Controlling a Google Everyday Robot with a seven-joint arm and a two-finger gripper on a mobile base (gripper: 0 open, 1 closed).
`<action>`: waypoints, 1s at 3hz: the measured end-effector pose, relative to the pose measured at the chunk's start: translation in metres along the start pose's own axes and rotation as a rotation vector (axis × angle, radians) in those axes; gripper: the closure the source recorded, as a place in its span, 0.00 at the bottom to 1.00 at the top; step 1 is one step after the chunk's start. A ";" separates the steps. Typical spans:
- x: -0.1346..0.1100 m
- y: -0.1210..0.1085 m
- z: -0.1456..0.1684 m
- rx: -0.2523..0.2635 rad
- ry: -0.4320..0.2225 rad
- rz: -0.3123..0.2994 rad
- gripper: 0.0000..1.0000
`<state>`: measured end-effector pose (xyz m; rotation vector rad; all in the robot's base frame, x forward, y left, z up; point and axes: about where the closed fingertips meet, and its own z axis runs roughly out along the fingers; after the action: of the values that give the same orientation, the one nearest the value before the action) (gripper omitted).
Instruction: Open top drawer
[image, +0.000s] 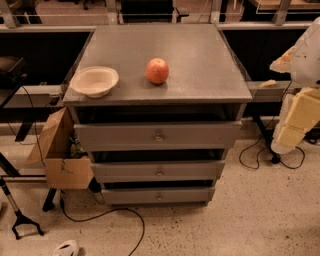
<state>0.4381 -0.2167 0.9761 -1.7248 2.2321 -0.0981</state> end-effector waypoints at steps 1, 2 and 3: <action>0.000 0.000 0.000 0.000 0.000 0.000 0.00; -0.022 0.005 0.020 0.004 -0.049 -0.005 0.00; -0.075 0.016 0.070 -0.023 -0.155 -0.009 0.00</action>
Offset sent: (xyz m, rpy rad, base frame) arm 0.0188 0.0799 -0.0553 0.1429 -0.0412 0.0536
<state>0.4602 -0.1317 0.9213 -1.6932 2.1208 0.0575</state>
